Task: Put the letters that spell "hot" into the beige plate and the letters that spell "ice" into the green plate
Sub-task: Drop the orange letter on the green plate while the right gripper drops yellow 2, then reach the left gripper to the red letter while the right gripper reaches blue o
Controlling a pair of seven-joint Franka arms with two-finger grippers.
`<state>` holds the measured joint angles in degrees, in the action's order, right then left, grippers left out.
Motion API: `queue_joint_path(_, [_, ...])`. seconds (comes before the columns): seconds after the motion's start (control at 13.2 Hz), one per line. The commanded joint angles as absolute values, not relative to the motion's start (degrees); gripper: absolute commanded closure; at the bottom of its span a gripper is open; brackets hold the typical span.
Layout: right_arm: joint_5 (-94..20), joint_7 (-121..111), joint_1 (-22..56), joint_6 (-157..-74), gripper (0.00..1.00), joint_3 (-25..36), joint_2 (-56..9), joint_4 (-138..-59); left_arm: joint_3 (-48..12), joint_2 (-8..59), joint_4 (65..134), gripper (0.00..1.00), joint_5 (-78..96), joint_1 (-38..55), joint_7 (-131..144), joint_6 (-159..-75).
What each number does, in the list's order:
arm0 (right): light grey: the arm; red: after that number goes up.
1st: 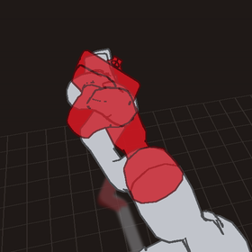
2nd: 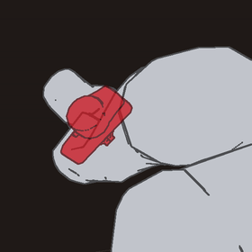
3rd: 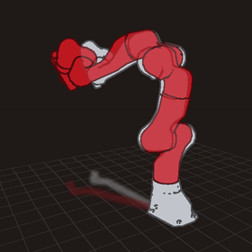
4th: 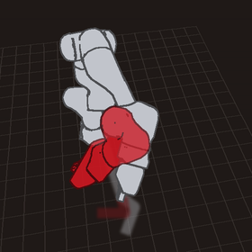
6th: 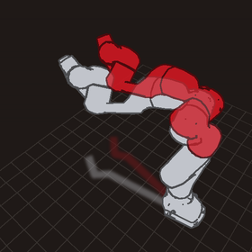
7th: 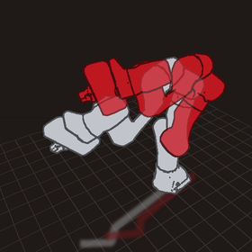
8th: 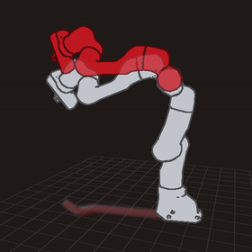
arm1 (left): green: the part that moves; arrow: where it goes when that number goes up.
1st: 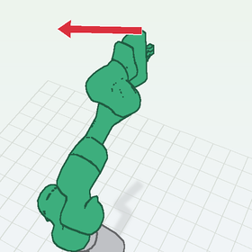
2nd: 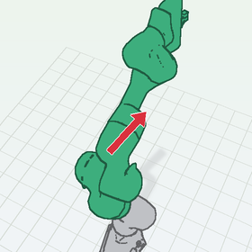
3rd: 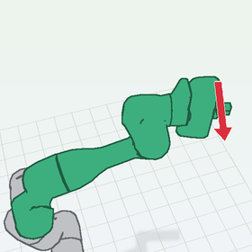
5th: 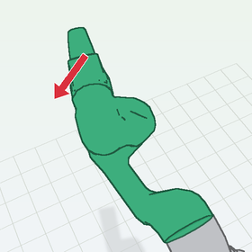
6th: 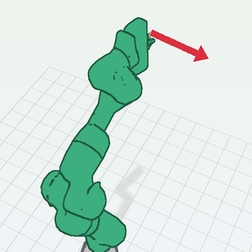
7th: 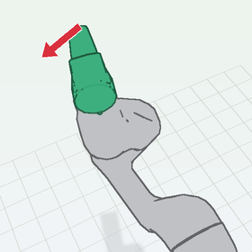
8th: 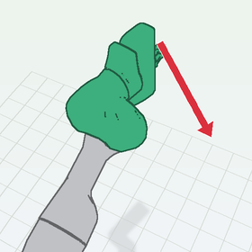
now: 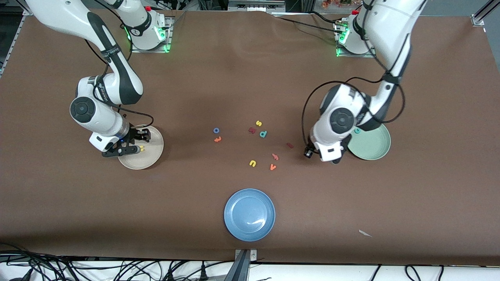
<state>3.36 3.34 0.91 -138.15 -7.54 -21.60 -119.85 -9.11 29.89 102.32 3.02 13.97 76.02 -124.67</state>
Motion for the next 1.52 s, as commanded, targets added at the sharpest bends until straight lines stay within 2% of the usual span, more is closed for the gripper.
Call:
queue_joint_path(0.0, [3.08, 15.33, 1.14, -137.81, 0.38, -12.46, -21.18, -120.41, -11.07, 25.76, 103.89, 1.0, 5.1, 6.88, 58.86, -113.68])
queue_joint_path(0.23, [3.16, 29.31, 6.22, -138.34, 0.37, -14.76, -22.14, -120.41, -10.99, 24.17, 105.11, 1.0, 4.31, -0.33, 40.58, -106.02])
queue_joint_path(0.53, [4.13, 45.67, 15.8, -143.86, 0.3, -14.77, -25.3, -119.8, -10.99, 23.99, 109.59, 1.0, -1.38, -7.28, 25.69, -105.73])
queue_joint_path(0.83, [5.53, 53.42, 20.56, -146.51, 0.3, -14.68, -27.77, -118.3, -10.99, 23.99, 114.07, 1.0, -2.37, -11.86, 17.41, -110.11])
queue_joint_path(0.99, [9.21, 57.28, 21.88, -146.69, 0.3, -14.68, -29.0, -117.6, -10.99, 24.17, 117.14, 1.0, -2.46, -11.86, 17.31, -114.94])
queue_joint_path(1.21, [18.25, 65.54, 22.94, -146.6, 0.3, -14.59, -29.7, -116.02, -10.99, 24.61, 118.04, 1.0, -2.64, -12.74, 16.26, -116.01])
queue_joint_path(1.29, [19.93, 67.48, 23.03, -146.6, 0.3, -14.59, -30.23, -115.58, -10.99, 24.78, 117.95, 0.91, -2.64, -12.83, 16.17, -116.02])
queue_joint_path(1.37, [21.34, 68.8, 23.46, -146.6, 0.3, -14.59, -30.84, -115.49, -10.99, 24.79, 117.69, 0.55, -2.64, -12.83, 16.17, -115.93])
queue_joint_path(1.44, [22.58, 69.86, 23.64, -146.69, 0.3, -14.59, -31.02, -115.49, -10.99, 24.87, 117.51, 0.01, -2.64, -12.92, 16.0, -115.75])
